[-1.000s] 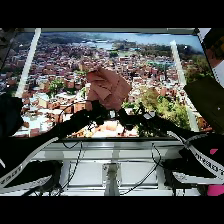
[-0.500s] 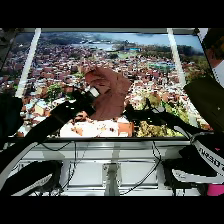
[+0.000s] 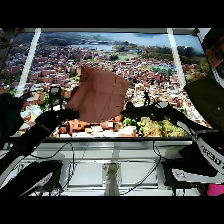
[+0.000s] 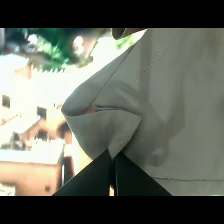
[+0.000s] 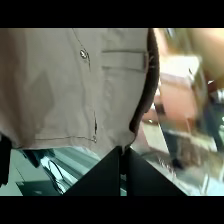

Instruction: Fold the clothes and pants, and hang the long-sleeved shirts on hangers.

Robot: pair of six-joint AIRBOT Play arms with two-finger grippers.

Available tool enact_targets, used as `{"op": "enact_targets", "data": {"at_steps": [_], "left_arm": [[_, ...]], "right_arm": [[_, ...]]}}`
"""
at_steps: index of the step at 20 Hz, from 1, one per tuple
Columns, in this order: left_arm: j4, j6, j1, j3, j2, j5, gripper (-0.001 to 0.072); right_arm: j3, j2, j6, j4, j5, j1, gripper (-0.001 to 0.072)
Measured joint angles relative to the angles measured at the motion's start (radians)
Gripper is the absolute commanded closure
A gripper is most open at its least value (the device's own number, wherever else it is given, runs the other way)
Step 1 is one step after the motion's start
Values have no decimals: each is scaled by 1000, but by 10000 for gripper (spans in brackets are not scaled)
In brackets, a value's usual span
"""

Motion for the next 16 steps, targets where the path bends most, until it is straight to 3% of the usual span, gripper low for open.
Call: {"op": "enact_targets", "data": {"at_steps": [4,6,10,16], "left_arm": [[5,-206,2,-73,10,16,701],[7,-263,2,-96,11,119,703],[7,-316,50,-69,-21,426,703],[6,-314,183,190,-161,628,703]], "right_arm": [[5,0,-4,-48,19,-1,700],[12,0,-5,-60,23,-1,700],[126,-8,-23,-93,27,-2,702],[466,-66,37,-171,29,-92,702]]}}
